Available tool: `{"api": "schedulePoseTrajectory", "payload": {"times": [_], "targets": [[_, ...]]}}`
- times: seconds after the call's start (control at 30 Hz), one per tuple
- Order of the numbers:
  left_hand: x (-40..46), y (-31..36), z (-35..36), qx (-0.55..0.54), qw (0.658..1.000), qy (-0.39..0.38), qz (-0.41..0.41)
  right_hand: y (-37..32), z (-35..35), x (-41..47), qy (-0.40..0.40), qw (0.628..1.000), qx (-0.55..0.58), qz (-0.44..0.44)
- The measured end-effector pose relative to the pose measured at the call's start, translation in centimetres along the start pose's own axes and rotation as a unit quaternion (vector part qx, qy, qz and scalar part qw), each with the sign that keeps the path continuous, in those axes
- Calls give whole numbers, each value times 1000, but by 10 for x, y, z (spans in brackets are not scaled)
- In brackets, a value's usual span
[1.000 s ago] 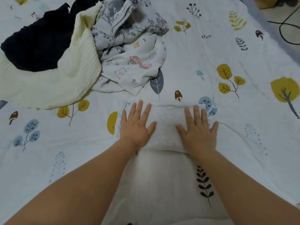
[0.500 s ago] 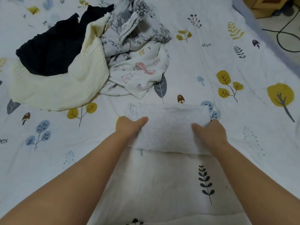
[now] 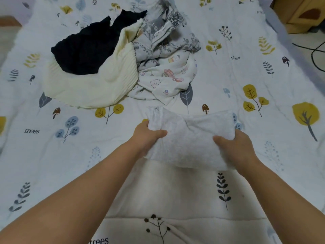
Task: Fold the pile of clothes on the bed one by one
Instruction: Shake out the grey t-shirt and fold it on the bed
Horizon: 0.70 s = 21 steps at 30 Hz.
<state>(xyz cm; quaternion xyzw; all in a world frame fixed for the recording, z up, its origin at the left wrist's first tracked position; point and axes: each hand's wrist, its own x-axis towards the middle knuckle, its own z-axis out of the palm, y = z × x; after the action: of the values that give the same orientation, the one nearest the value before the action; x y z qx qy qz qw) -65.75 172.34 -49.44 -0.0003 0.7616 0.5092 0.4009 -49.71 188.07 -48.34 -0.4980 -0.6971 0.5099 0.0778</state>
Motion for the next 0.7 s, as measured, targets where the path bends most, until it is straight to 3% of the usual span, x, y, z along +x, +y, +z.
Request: {"api": "schedulePoseTrajectory", "payload": {"times": [0.4, 0.7], "targets": [[-106, -10, -109, -144, 985, 88, -31, -86, 45, -71, -118, 987, -42, -100], [-164, -46, -235, -236, 949, 205, -35, -160, 156, -137, -214, 956, -98, -176]]}}
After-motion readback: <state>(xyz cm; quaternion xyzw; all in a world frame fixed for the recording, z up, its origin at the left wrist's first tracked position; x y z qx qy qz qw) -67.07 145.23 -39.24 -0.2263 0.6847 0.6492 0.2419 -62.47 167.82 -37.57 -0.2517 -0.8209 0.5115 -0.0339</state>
